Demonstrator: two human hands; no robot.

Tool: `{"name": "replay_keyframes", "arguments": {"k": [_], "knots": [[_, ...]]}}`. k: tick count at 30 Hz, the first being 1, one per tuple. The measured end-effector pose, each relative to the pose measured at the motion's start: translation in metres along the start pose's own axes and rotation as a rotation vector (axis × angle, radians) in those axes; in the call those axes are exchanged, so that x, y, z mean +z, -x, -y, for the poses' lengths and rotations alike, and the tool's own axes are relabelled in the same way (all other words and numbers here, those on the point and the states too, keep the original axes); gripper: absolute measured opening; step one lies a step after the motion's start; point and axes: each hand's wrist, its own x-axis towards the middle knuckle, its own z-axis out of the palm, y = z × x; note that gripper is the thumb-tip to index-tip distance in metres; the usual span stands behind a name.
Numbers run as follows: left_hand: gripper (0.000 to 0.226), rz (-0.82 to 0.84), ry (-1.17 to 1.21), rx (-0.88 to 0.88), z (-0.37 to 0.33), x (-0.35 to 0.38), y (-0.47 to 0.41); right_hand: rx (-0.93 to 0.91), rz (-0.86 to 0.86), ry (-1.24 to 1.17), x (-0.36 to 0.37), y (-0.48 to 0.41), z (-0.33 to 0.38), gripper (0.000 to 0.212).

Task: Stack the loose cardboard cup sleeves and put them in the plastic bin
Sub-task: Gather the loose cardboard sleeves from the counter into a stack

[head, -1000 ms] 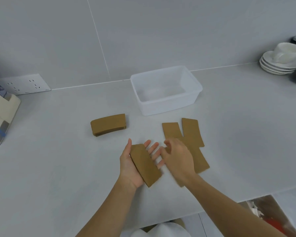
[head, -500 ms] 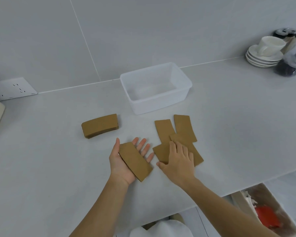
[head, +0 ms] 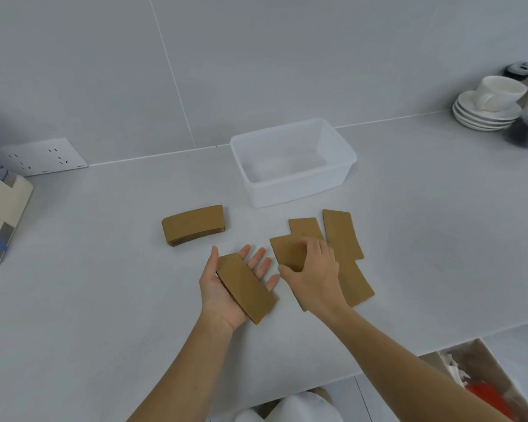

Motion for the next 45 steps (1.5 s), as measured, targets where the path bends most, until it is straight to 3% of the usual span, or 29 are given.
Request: {"name": "replay_keyframes", "arguments": {"k": [5,14,18,22,32,35,39,45], "knots": [[0.068,-0.007,-0.104,-0.016,0.002,0.003,0.006,-0.036,0.07,-0.203,0.003,0.007,0.031,0.057],[0.072,0.013,-0.12,0.014,0.001,0.003,0.012,-0.066,0.179,-0.229,0.03,0.023,0.046,0.048],[0.074,0.083,-0.146,-0.003,0.002,0.004,0.014,-0.09,0.19,-0.182,0.037,0.027,0.044,0.027],[0.072,0.1,-0.156,-0.017,0.006,0.006,0.016,-0.126,0.198,-0.131,0.036,0.028,0.039,0.02],[0.068,-0.041,-0.17,-0.112,0.02,0.016,0.006,-0.208,0.359,0.043,0.003,0.018,0.014,0.035],[0.064,-0.048,-0.15,-0.148,0.025,0.021,0.005,-0.178,0.235,-0.03,-0.012,0.015,0.005,0.032],[0.061,0.016,-0.055,-0.158,0.032,0.027,0.0,-0.134,-0.092,0.204,-0.024,0.007,-0.019,0.031],[0.06,0.036,-0.028,-0.141,0.041,0.029,-0.011,0.092,-0.093,0.406,-0.026,0.009,-0.065,0.072]]}}
